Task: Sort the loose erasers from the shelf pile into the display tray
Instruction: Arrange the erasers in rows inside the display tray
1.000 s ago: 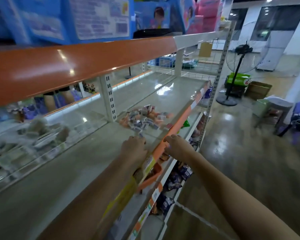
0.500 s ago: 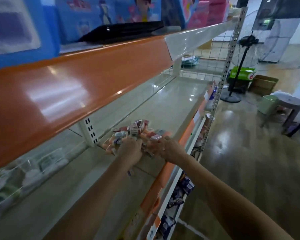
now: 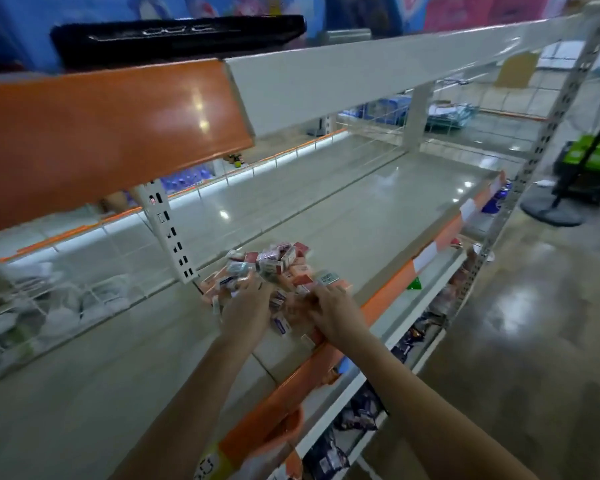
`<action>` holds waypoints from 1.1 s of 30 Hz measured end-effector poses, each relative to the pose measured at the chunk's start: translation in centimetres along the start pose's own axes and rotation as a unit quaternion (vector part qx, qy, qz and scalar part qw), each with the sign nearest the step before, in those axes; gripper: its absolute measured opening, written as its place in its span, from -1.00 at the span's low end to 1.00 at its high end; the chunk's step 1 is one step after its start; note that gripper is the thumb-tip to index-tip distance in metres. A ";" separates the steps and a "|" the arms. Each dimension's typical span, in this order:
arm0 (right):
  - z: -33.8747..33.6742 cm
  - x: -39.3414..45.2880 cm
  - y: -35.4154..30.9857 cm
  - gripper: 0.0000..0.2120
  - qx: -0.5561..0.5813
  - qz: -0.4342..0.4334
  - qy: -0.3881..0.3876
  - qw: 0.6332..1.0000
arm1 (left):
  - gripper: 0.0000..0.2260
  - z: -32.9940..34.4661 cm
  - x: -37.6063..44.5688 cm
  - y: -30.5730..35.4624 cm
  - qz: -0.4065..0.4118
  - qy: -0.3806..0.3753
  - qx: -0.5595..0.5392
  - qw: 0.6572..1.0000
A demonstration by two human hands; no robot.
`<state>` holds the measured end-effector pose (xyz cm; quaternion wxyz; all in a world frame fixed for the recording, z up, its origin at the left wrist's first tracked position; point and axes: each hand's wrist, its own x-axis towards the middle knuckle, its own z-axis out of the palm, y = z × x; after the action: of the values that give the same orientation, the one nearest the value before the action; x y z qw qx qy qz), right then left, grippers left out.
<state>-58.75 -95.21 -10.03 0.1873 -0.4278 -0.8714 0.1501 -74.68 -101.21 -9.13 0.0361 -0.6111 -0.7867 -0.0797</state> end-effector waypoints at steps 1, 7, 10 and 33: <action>0.1 0.2 0.1 -0.85 -0.002 -0.013 0.002 1.000 | -0.71 -0.1 -0.1 0.1 -0.010 0.005 -0.001 1.000; 0.4 0.9 -0.2 -0.81 -0.034 -0.089 0.013 0.995 | -0.66 -0.5 -1.0 0.8 -0.046 0.042 -0.013 0.998; 0.1 1.2 0.3 -0.81 0.012 -0.104 0.017 0.994 | -0.63 -0.6 -1.6 0.8 -0.072 0.047 -0.035 0.996; 1.3 -4.6 -12.3 -0.88 0.545 -0.081 -0.289 0.782 | -0.81 -6.5 -22.6 -1.7 -0.328 0.301 -0.114 0.888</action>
<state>-65.23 -106.23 -6.89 0.1398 -0.1188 -0.6887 0.7014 -70.95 -124.28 -6.36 0.1730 -0.2649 -0.8794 -0.3557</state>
